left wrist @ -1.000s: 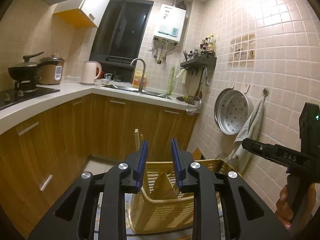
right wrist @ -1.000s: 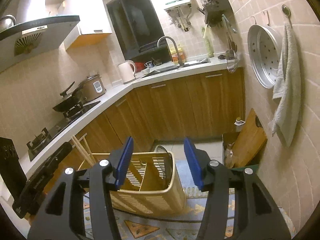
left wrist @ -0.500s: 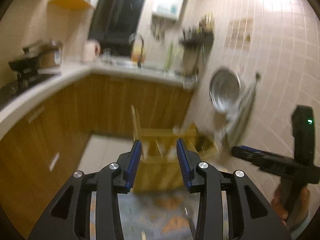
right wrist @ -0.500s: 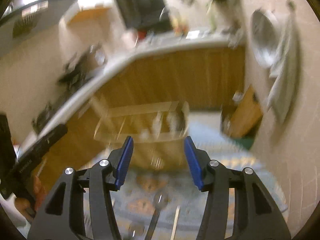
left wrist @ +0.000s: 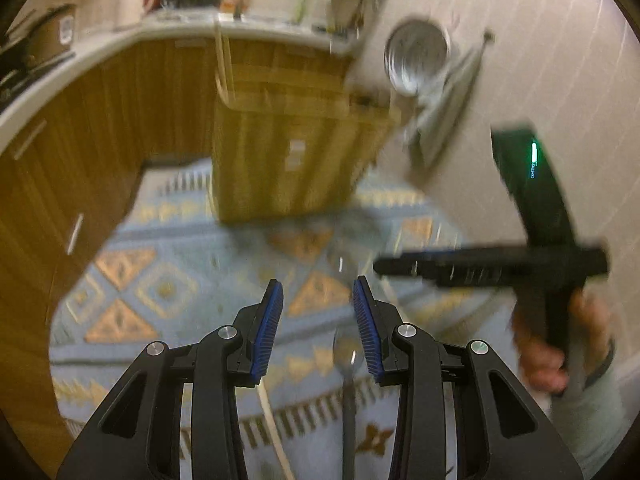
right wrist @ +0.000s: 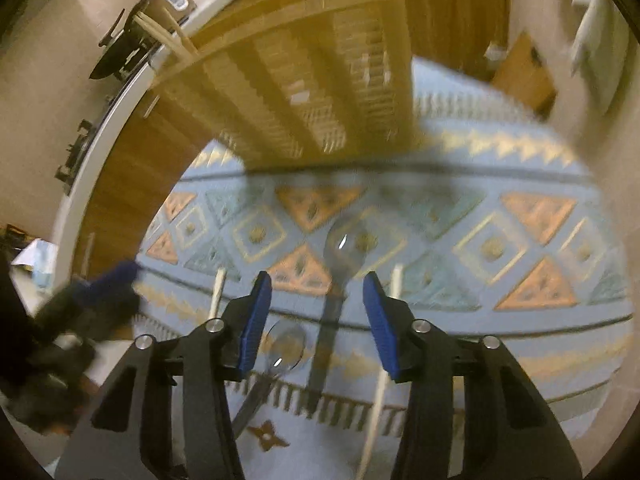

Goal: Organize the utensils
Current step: 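Move both tools back down over the remaining clear spoons on the rug, then grasp a clear spoon by its handle with left tool while right tool grasps another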

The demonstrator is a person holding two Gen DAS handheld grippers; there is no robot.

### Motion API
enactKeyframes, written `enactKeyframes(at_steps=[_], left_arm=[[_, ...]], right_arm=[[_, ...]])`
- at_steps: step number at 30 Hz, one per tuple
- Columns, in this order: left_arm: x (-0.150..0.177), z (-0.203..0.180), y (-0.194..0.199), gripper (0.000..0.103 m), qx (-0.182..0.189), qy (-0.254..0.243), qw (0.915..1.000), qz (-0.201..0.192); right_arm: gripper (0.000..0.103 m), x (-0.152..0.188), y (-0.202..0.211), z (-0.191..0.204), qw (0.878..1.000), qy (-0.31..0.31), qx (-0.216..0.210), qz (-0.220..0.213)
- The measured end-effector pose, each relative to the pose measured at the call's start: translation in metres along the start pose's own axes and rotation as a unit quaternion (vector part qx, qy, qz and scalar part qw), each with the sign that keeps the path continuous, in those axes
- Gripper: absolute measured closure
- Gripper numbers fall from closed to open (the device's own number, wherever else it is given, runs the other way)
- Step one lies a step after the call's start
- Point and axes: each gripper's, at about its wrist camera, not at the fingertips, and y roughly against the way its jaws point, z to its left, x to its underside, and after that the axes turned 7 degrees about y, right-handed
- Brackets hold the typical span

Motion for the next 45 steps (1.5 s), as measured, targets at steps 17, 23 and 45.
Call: enactKeyframes(at_steps=[17,23,45], left_arm=[[0.054,-0.016,-0.071,0.069,0.012,-0.042,0.9866,0.157],[0.062,-0.029,-0.078,0.069,-0.014,-0.058,0.9885,0.139],[0.075,-0.049,-0.077,0.093,-0.051,-0.034,0.9933,0.098]], right_arm=[[0.085,0.002,-0.057,0.000,0.997,-0.032,0.048,0.054],[0.090,0.003,-0.065,0.020,0.994,-0.003,0.098,0.037],[0.101,0.023,-0.037,0.001,0.998,-0.001,0.062,0.032]])
